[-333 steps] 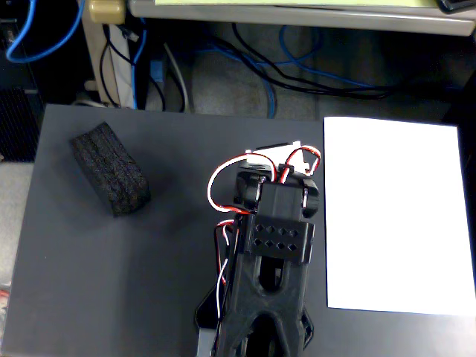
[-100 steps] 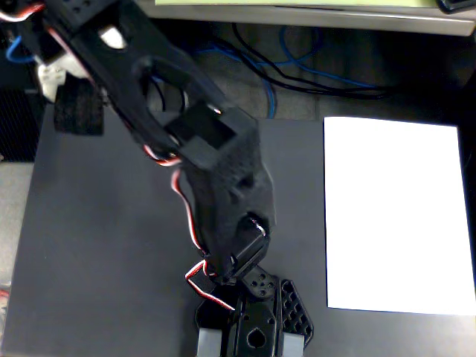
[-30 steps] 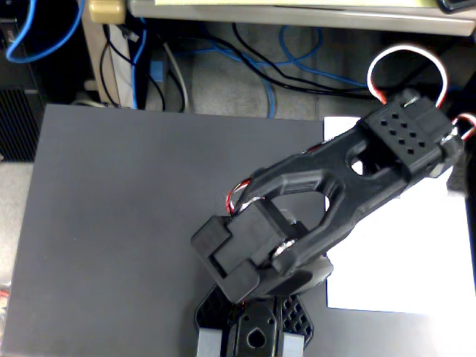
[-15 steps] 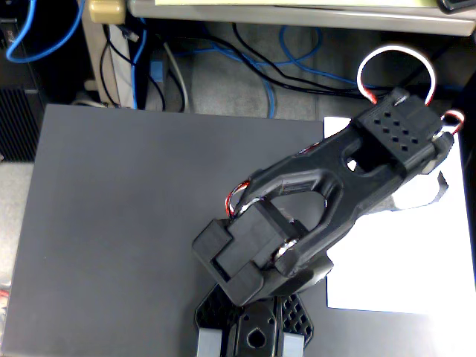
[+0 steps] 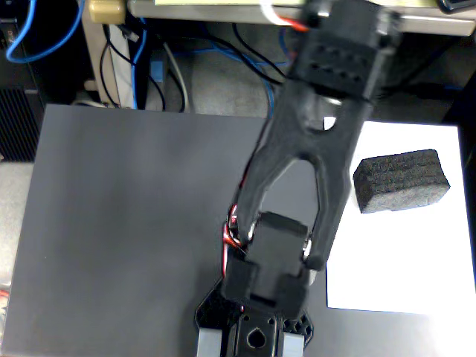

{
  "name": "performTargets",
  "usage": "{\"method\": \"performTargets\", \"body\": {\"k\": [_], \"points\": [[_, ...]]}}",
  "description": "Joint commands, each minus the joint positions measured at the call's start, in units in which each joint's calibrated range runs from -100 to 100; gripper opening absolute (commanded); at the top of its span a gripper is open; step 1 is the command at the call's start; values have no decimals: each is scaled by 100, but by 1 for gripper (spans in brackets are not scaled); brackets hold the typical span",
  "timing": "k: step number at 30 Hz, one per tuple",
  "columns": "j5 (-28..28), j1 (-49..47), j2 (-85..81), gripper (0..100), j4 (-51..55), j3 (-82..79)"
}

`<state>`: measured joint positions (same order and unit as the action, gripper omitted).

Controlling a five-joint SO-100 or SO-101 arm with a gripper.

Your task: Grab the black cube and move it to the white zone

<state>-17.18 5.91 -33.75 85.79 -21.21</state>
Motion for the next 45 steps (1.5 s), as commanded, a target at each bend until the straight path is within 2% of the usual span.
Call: {"method": "performTargets", "body": {"k": [1,5,8,10,14,19,22,27,31,33,36,40,45], "points": [[613,-1106,-140,30,6,389],[885,-1319,-191,30,-3,307],[974,-1459,-1518,30,-29,-55],[1047,-1673,-2618,30,-89,-971],[1053,-1658,-4525,30,-1067,-3147],[1042,-1636,-5751,30,-2010,-5205],[1068,-1621,-5978,30,-2413,-6284],[1021,-672,-5987,29,-2370,-7199],[1021,-664,-5987,8,-2362,-7335],[1026,-657,-5995,3,-2413,-7671],[1053,-657,-5911,3,-2344,-7879],[1026,-113,-5953,2,-1993,-7879],[1026,-98,-5978,2,-1993,-7879]]}}
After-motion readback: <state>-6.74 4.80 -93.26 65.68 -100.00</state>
